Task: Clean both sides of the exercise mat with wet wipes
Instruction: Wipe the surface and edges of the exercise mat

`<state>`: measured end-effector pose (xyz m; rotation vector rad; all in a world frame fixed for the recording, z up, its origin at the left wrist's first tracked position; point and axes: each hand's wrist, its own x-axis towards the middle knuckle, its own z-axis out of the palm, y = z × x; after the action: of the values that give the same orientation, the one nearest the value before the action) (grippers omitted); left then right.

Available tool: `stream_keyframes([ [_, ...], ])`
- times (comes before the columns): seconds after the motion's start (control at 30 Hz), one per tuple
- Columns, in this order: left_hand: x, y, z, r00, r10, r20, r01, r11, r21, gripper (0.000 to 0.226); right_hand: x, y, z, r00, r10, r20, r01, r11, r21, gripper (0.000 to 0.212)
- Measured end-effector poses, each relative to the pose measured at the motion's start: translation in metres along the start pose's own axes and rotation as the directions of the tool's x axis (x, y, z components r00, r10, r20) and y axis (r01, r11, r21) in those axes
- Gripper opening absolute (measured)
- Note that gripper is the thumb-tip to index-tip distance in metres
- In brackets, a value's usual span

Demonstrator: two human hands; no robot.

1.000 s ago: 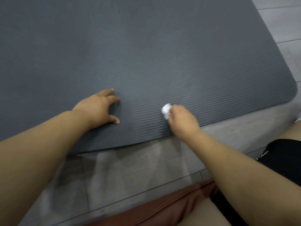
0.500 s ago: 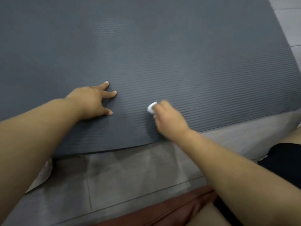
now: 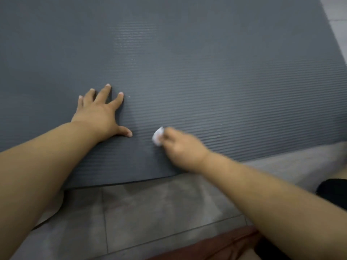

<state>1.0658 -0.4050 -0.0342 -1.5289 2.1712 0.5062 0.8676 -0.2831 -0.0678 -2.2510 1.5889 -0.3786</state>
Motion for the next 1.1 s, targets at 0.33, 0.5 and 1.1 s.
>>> stream_keyframes([
  [0.33, 0.006, 0.0, -0.022, 0.997, 0.027, 0.068, -0.031, 0.998, 0.059, 0.106, 0.042, 0.058, -0.019, 0.677, 0.68, -0.281, -0.702, 0.712, 0.033, 0.026],
  [0.5, 0.015, -0.01, -0.035, 0.997, 0.069, 0.027, -0.071, 0.995, 0.069, 0.063, 0.022, -0.038, 0.018, 0.991, -0.073, 0.112, 0.058, 0.99, 0.127, 0.035],
  [1.1, 0.04, -0.029, -0.029, 0.997, -0.07, -0.009, 0.07, 0.997, -0.029, 0.11, 0.068, -0.02, 0.014, 0.987, -0.112, 0.119, 0.11, 0.994, 0.019, 0.044],
])
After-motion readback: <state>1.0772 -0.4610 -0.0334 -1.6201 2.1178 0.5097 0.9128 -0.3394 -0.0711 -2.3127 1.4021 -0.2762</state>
